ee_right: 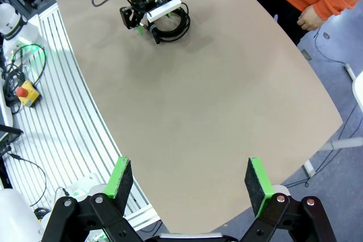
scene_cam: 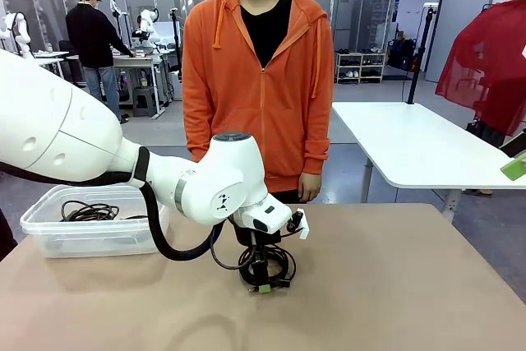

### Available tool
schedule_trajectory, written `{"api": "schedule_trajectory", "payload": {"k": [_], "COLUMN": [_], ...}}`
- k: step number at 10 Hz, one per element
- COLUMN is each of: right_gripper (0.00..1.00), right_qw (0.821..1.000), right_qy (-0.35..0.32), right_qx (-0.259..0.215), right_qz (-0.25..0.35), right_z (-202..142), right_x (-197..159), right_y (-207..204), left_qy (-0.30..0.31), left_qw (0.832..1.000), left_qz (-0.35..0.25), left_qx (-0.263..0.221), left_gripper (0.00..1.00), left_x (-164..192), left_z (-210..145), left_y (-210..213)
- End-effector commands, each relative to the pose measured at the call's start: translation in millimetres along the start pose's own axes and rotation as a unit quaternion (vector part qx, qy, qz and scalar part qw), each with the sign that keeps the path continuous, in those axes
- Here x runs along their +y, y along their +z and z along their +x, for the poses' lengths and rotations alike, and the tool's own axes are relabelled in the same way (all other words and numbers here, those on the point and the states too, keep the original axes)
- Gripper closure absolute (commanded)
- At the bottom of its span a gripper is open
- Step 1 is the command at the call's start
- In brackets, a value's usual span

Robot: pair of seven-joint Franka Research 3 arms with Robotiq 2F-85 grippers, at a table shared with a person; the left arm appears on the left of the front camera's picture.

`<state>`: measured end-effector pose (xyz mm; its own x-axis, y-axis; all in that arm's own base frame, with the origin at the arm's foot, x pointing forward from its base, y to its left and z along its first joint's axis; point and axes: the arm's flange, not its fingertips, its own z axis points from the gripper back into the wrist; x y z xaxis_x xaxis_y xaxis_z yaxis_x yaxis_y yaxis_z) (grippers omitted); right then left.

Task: Organize and store the cables.
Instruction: Place the USB Extension Cable into the Organizing box.

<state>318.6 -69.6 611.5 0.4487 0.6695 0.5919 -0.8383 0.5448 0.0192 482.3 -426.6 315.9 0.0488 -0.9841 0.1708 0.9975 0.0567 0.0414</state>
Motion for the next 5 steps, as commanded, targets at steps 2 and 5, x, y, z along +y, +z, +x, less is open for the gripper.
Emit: {"api": "schedule_trajectory", "payload": {"k": [2,5], "right_gripper": [0.00,0.00], "right_qw": [1.000,1.000], "right_qy": [-0.003,-0.003], "right_qx": [-0.002,-0.002], "right_qz": [0.000,0.000], "right_z": [0.5,0.5], "right_x": [1.2,1.2], "right_y": [1.0,1.0], "left_qy": [0.005,0.005], "left_qw": [1.000,1.000], "left_qz": [-0.006,-0.012], "left_qx": [0.008,0.018], "left_gripper": [0.00,0.56], "left_x": [3.5,3.8], "left_z": [9.2,10.6], "left_y": [-5.8,-8.6]}}
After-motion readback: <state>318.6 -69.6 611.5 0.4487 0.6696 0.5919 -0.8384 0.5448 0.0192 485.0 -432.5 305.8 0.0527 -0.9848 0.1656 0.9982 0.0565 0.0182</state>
